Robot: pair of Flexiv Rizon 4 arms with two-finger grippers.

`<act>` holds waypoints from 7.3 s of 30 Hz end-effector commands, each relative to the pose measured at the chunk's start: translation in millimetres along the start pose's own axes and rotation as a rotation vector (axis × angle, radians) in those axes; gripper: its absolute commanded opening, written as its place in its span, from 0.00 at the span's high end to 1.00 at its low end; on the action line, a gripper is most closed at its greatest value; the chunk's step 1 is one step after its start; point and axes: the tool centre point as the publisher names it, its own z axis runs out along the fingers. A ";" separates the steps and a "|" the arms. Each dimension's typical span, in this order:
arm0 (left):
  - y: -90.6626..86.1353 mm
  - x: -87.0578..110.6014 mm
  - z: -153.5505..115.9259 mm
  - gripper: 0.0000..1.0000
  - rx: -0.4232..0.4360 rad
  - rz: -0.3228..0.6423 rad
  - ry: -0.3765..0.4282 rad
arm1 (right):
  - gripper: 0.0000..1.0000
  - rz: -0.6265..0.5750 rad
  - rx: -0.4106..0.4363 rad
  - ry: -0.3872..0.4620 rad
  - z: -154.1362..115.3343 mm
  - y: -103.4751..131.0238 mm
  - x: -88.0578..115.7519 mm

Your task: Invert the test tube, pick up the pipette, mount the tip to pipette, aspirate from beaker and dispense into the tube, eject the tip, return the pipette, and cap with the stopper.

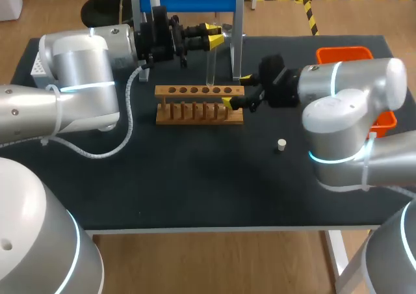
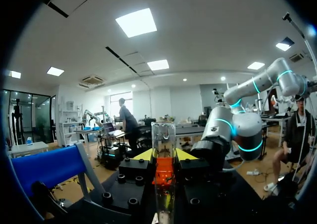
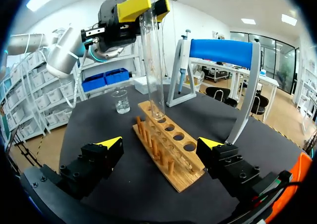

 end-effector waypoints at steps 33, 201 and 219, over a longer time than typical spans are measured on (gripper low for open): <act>-0.3 -1.4 0.2 1.00 -0.003 -0.001 0.004 | 0.00 -0.113 0.041 -0.097 29.0 -23.7 -4.2; 73.7 -29.6 -16.8 1.00 -0.094 -0.023 -0.052 | 0.00 -0.129 0.045 -0.092 28.2 -24.8 -2.6; 80.7 -33.1 -12.9 1.00 -0.063 -0.022 -0.060 | 0.00 -0.129 0.045 -0.092 28.2 -24.8 -2.6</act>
